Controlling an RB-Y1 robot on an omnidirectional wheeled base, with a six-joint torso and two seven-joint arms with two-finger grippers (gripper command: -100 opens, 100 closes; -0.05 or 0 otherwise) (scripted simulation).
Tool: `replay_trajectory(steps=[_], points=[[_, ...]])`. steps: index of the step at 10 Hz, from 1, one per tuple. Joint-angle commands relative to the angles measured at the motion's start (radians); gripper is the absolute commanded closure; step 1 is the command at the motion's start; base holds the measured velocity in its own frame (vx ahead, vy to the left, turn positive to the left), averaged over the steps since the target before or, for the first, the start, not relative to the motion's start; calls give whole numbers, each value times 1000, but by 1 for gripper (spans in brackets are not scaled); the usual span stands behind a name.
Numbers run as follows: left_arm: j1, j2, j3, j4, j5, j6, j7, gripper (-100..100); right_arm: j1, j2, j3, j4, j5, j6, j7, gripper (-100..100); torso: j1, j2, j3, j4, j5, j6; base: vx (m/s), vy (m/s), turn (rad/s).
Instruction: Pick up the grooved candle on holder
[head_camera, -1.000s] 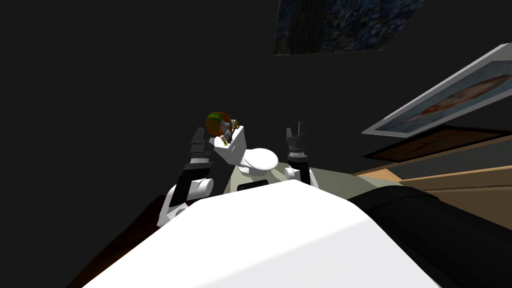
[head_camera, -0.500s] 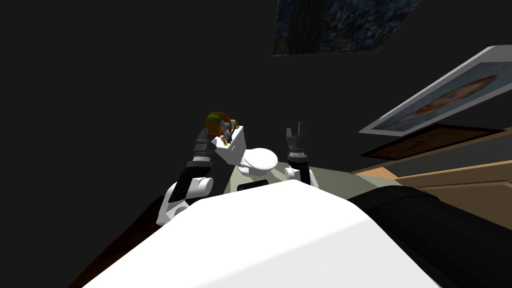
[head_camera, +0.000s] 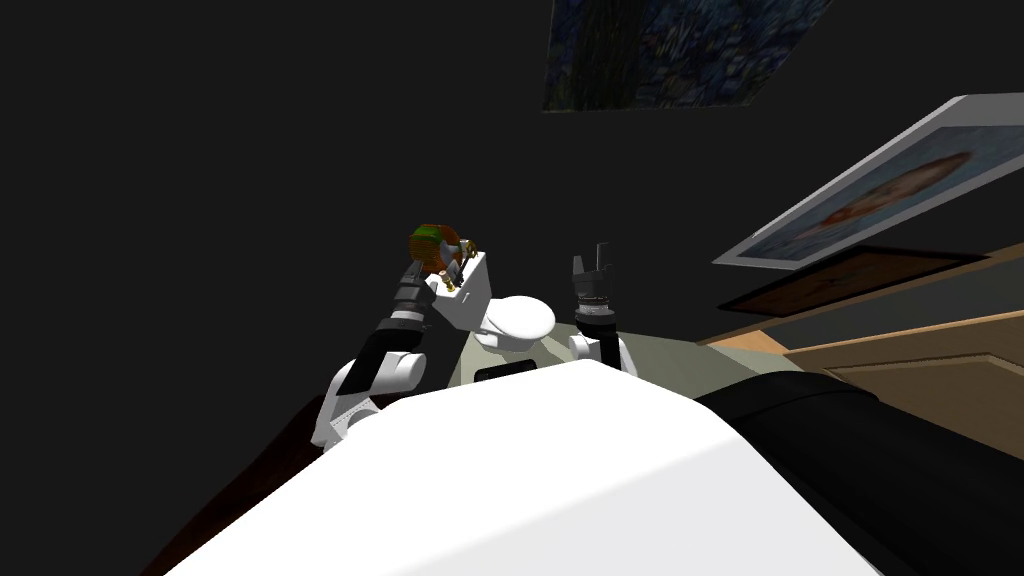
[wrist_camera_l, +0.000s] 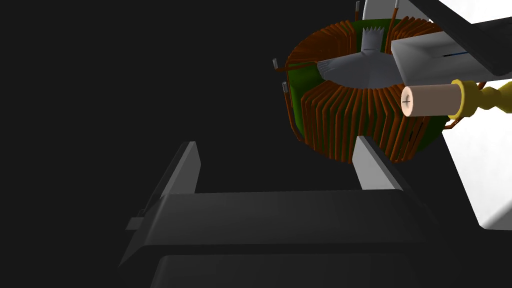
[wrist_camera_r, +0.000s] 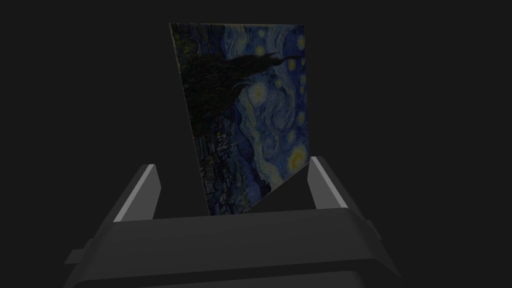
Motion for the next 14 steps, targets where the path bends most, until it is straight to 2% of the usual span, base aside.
replay_trajectory(steps=[1, 2, 3, 9, 10, 14], points=[[-6, 4, -3, -4, 2, 50, 1, -100, 0, 0, 0, 0, 0, 0, 0, 0, 0, 0, 0, 0, 0, 0, 0, 10, -31], [-6, 4, -3, -4, 2, 59, 1, -100, 0, 0, 0, 0, 0, 0, 0, 0, 0, 0, 0, 0, 0, 0, 0, 5, 1], [-20, 15, -7, -7, 7, 101, 3, -100, 0, 0, 0, 0, 0, 0, 0, 0, 0, 0, 0, 0, 0, 0, 1, 7, -50], [-47, 39, -15, -12, 17, 262, 5, -100, 0, 0, 0, 0, 0, 0, 0, 0, 0, 0, 0, 0, 0, 0, 4, 7, -31], [-47, 39, -15, -12, 17, 271, 5, -100, 0, 0, 0, 0, 0, 0, 0, 0, 0, -1, 0, 0, 0, 0, 0, 0, 0], [-73, 63, -22, -15, 24, 392, 4, -100, 0, 0, 0, 0, 0, 0, 0, 0, 0, -1, -1, 0, 0, 0, 12, 5, -39]])
